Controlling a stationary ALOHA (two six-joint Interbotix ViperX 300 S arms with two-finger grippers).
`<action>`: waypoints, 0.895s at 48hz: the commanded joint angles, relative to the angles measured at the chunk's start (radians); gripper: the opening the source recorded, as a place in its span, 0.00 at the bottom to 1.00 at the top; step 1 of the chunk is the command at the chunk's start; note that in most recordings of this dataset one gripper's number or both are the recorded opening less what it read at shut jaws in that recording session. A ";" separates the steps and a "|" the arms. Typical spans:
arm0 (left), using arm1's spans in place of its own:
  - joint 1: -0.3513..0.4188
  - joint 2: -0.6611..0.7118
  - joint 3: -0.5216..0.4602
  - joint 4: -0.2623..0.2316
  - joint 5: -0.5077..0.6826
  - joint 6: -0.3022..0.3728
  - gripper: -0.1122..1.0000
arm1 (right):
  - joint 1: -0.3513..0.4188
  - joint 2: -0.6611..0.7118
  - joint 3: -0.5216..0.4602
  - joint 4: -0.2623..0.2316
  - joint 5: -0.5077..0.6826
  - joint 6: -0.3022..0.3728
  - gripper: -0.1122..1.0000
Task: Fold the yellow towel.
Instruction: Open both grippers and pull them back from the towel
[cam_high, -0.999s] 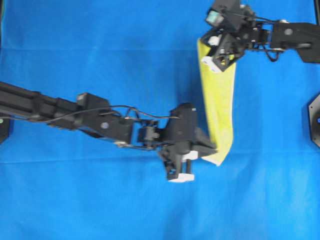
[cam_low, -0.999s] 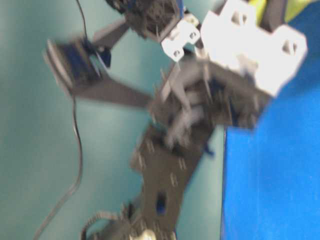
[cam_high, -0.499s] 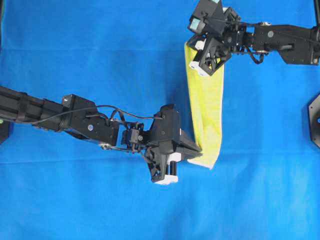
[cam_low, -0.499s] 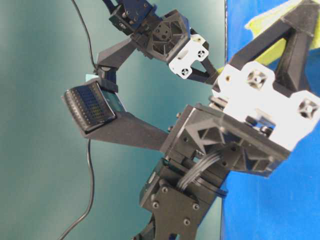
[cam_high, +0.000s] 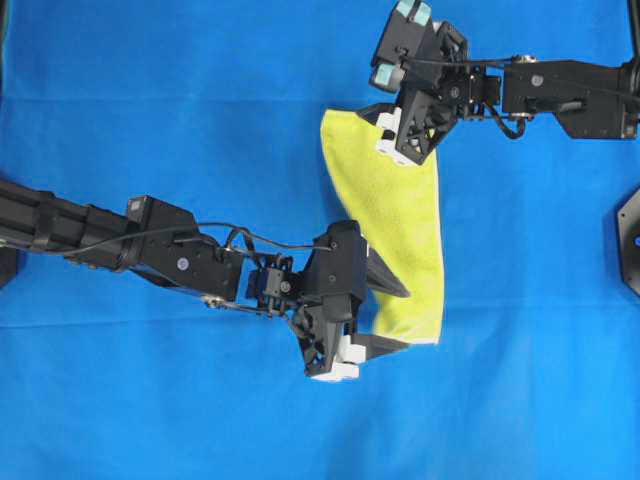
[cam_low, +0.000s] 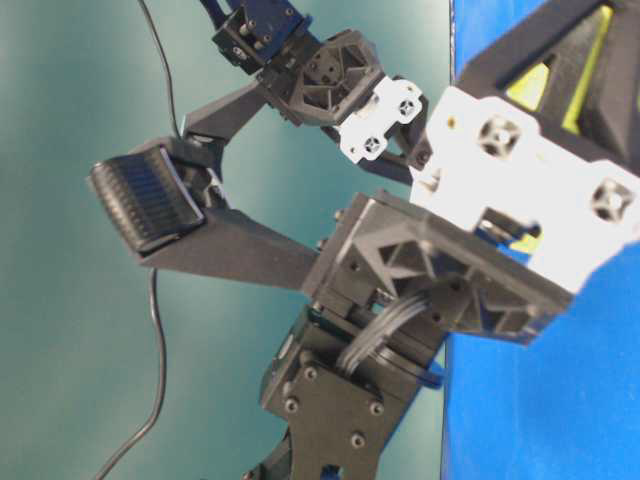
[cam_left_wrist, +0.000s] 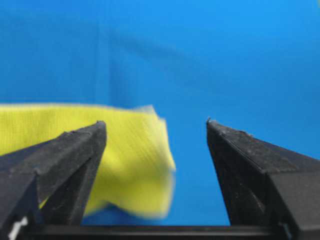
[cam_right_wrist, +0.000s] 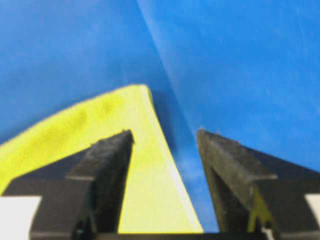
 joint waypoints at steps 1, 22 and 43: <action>-0.002 -0.078 -0.002 0.002 0.058 0.000 0.78 | 0.000 -0.018 -0.017 0.002 0.018 0.006 0.61; 0.026 -0.460 0.222 0.005 0.193 0.032 0.76 | 0.011 -0.261 0.046 0.005 0.080 0.012 0.62; 0.238 -0.687 0.508 0.005 -0.094 0.126 0.76 | 0.014 -0.669 0.345 0.031 -0.129 0.012 0.62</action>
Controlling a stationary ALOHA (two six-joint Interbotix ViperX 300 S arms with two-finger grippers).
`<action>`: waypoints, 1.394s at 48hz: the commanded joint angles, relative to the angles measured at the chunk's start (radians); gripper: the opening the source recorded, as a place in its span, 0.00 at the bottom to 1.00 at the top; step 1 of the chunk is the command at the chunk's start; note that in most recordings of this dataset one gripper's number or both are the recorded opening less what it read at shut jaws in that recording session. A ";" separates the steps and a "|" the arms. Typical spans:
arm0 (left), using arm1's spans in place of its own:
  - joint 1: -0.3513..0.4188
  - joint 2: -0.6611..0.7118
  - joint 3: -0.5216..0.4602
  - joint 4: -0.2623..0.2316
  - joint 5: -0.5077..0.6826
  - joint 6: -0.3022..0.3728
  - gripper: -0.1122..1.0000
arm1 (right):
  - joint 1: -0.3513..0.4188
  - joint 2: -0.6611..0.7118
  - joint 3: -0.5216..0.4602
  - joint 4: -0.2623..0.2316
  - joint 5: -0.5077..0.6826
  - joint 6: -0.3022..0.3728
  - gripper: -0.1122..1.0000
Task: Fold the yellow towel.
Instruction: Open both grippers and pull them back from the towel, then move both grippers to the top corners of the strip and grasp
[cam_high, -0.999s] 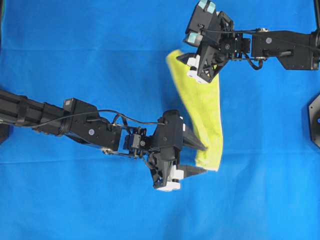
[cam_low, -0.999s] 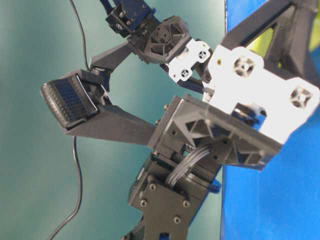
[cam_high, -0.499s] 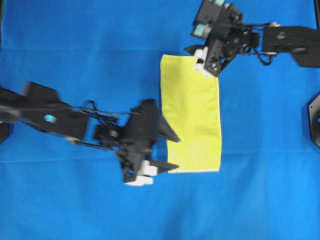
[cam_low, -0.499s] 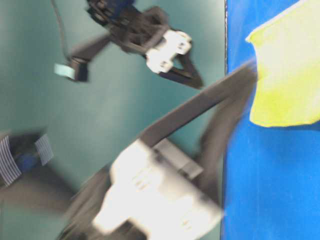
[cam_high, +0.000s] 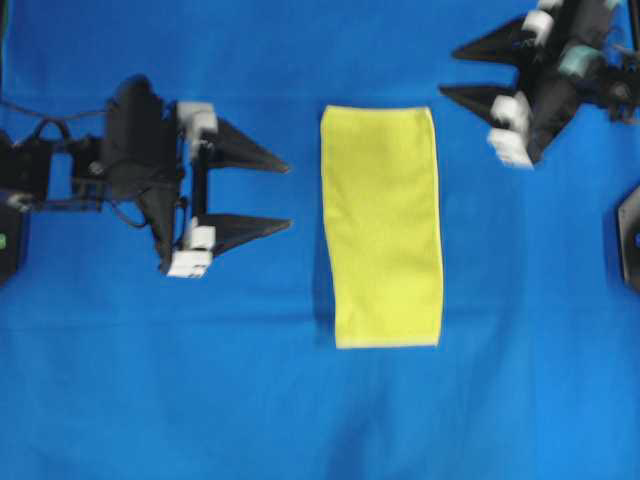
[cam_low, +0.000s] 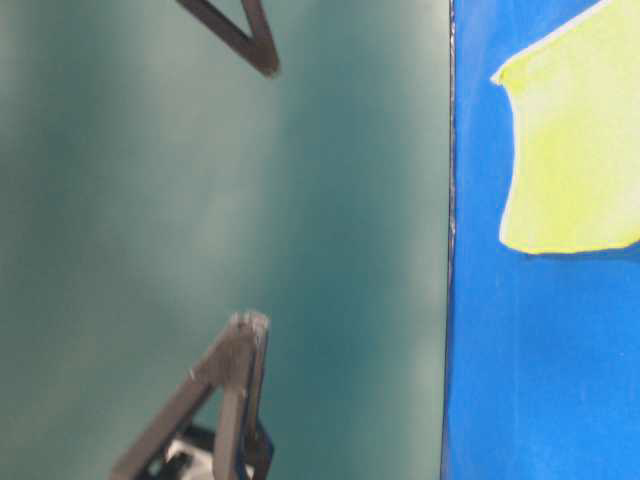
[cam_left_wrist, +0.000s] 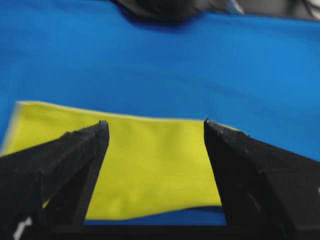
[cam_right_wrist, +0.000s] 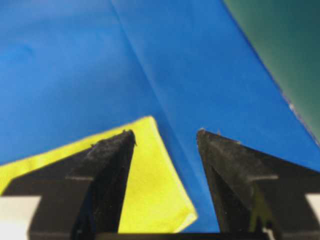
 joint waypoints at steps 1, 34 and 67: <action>0.043 -0.038 0.031 0.002 -0.041 0.011 0.76 | 0.002 -0.066 0.051 0.009 -0.063 0.002 0.62; 0.077 0.000 0.060 0.002 -0.100 0.012 0.76 | -0.011 -0.101 0.160 0.058 -0.176 -0.002 0.62; 0.218 0.379 -0.222 0.002 0.028 0.133 0.76 | -0.144 0.351 -0.031 0.051 -0.034 -0.012 0.62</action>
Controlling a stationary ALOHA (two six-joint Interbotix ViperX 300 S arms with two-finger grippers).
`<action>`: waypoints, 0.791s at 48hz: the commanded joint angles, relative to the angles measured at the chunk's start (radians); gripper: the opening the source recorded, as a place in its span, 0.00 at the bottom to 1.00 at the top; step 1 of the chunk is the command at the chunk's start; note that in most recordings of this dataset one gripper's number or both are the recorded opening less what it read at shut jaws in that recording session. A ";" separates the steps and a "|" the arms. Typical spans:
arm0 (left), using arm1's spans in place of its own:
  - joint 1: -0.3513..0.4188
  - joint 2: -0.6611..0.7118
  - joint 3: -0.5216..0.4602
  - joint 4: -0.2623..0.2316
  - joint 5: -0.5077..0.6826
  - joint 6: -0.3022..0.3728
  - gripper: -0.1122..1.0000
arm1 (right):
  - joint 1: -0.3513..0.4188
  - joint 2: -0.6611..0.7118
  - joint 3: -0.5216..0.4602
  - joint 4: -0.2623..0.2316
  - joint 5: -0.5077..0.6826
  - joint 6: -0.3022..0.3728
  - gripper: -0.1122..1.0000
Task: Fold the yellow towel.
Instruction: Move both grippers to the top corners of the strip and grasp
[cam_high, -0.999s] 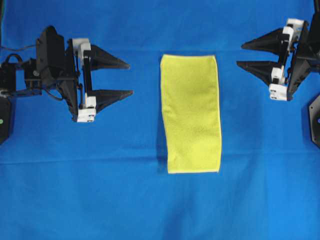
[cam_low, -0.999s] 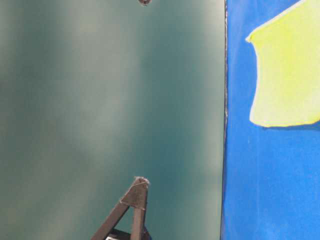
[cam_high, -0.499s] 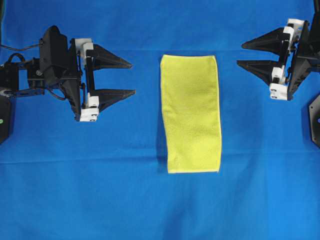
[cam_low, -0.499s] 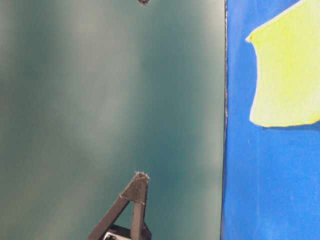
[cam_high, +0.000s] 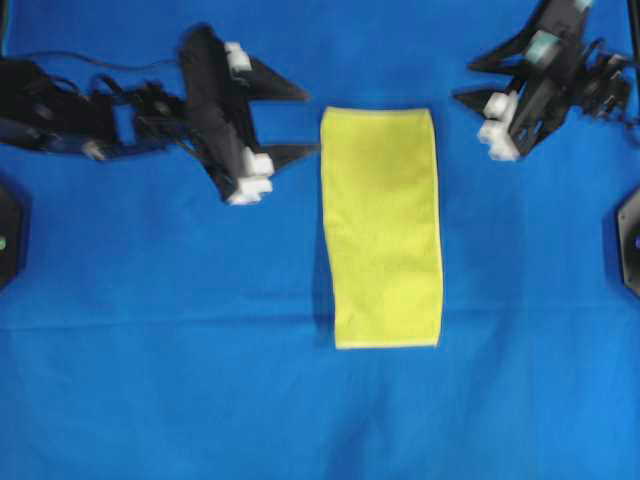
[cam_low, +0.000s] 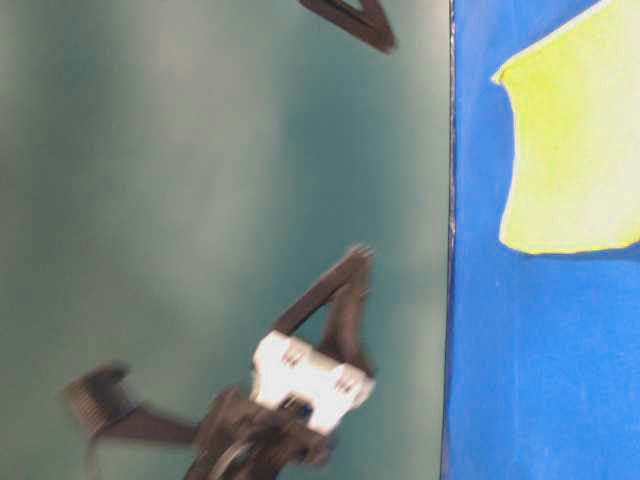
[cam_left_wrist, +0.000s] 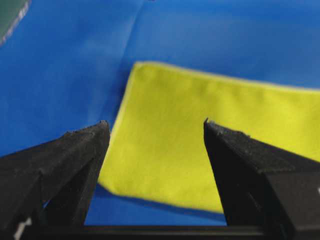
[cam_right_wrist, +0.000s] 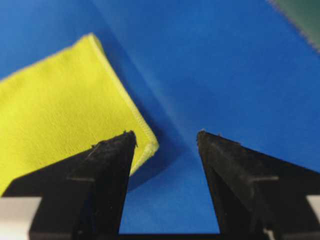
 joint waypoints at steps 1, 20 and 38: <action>0.023 0.078 -0.064 0.003 -0.005 0.002 0.76 | -0.005 0.078 -0.049 -0.006 -0.003 -0.005 0.62; 0.103 0.337 -0.172 0.002 -0.011 -0.003 0.76 | -0.026 0.362 -0.144 -0.009 -0.023 -0.005 0.62; 0.118 0.399 -0.193 0.002 -0.008 -0.008 0.68 | -0.040 0.399 -0.153 -0.012 -0.034 -0.005 0.61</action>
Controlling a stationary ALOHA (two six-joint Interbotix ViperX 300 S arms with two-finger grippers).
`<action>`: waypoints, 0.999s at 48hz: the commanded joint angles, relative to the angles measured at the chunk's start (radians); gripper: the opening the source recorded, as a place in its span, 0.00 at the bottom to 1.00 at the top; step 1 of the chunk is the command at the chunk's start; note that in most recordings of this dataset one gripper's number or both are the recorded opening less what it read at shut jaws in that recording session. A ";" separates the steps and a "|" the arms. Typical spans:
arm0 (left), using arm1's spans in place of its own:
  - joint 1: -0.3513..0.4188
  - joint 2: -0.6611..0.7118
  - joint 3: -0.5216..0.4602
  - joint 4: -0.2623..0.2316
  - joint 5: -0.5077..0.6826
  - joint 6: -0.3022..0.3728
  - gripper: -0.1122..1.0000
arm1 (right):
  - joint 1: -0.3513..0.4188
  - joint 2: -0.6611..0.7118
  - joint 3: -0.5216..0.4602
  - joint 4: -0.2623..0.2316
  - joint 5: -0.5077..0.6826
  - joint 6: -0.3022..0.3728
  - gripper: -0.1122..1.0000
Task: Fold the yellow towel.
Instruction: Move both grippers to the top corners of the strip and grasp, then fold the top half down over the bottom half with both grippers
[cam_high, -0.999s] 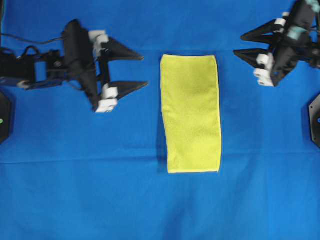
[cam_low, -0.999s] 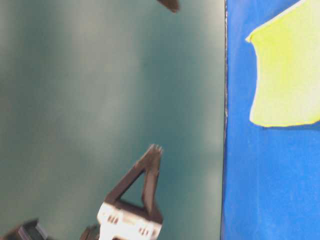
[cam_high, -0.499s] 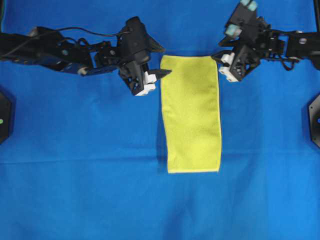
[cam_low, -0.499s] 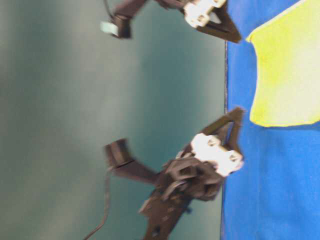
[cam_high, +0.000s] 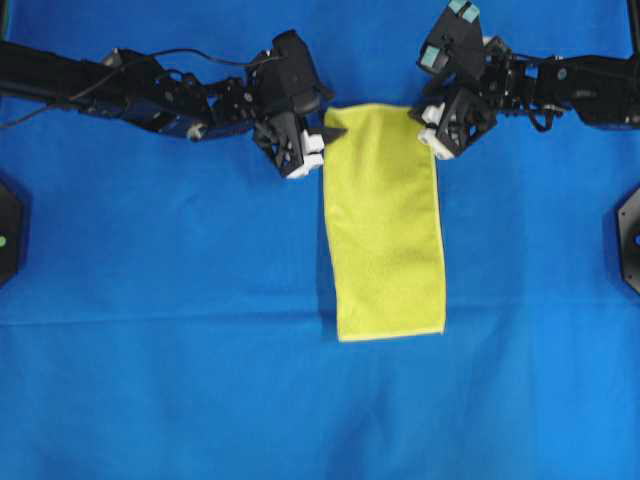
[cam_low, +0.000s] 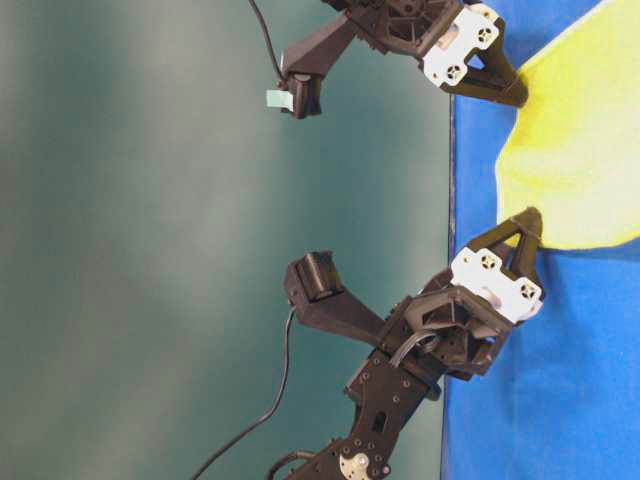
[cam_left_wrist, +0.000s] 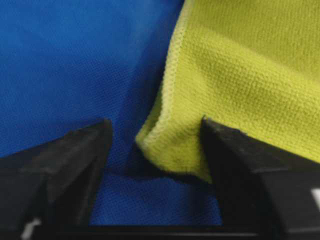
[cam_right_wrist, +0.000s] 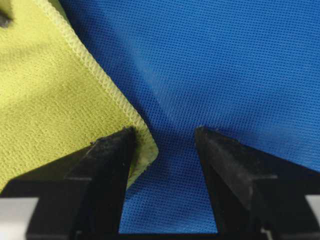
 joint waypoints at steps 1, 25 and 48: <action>0.006 -0.008 -0.009 0.000 0.006 0.005 0.64 | 0.003 -0.005 -0.002 -0.002 0.002 -0.002 0.60; 0.026 -0.017 -0.028 0.002 0.029 0.021 0.14 | 0.025 -0.046 0.012 0.000 0.034 0.008 0.14; 0.063 -0.067 -0.129 0.002 0.155 0.144 0.14 | -0.028 -0.176 0.018 -0.015 0.098 -0.002 0.14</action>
